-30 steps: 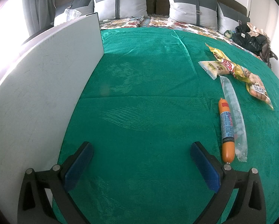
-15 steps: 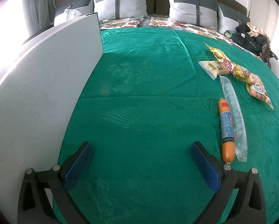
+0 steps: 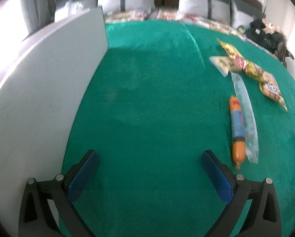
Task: Organize snacks
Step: 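Lower the left tool around the orange sausage while the right tool holds the potato-ball bag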
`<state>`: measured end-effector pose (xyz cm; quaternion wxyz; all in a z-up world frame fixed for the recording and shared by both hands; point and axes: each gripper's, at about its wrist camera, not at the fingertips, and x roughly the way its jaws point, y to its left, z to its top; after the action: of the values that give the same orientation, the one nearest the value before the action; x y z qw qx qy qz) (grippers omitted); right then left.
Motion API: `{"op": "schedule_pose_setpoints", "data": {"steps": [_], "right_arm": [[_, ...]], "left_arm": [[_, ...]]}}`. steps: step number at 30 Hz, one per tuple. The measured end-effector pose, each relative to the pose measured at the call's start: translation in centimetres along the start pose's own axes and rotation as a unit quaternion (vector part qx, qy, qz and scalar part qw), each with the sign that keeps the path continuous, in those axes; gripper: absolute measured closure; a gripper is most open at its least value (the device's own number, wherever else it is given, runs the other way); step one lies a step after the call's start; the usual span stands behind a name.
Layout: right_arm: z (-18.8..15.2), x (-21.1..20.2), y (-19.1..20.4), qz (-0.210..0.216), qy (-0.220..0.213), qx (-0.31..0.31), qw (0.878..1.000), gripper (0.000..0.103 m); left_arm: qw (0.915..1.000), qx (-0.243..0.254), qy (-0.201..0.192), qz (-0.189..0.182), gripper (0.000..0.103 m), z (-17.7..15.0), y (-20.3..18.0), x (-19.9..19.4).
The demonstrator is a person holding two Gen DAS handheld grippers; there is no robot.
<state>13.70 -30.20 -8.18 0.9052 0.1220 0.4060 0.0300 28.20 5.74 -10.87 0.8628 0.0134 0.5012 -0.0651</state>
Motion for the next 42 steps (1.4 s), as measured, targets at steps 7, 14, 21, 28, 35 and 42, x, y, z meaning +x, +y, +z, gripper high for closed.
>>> {"op": "schedule_pose_setpoints", "data": {"steps": [7, 14, 21, 28, 35, 42], "right_arm": [[0.0, 0.0, 0.0, 0.000, 0.000, 0.000, 1.000, 0.009], [0.0, 0.0, 0.1, 0.000, 0.000, 0.000, 1.000, 0.009], [0.0, 0.0, 0.1, 0.000, 0.000, 0.000, 1.000, 0.009], [0.0, 0.0, 0.1, 0.000, 0.000, 0.000, 1.000, 0.009], [0.0, 0.0, 0.2, -0.001, 0.000, -0.001, 1.000, 0.009], [1.4, 0.4, 0.0, 0.002, 0.076, 0.008, 0.997, 0.009]], "left_arm": [[0.9976, 0.057, -0.022, -0.032, 0.016, 1.4, -4.1, -1.8], [0.9947, 0.083, 0.012, -0.060, 0.034, 2.1, -8.5, 0.5], [0.9930, 0.105, 0.008, -0.053, 0.087, 2.7, -9.7, 0.8], [0.9903, 0.097, 0.027, -0.095, 0.088, -1.0, -7.5, -1.6], [0.9908, 0.083, 0.040, -0.099, 0.045, -6.3, -5.9, -4.8], [0.9883, 0.138, 0.030, -0.057, 0.058, -6.2, -7.4, -4.2]]}}
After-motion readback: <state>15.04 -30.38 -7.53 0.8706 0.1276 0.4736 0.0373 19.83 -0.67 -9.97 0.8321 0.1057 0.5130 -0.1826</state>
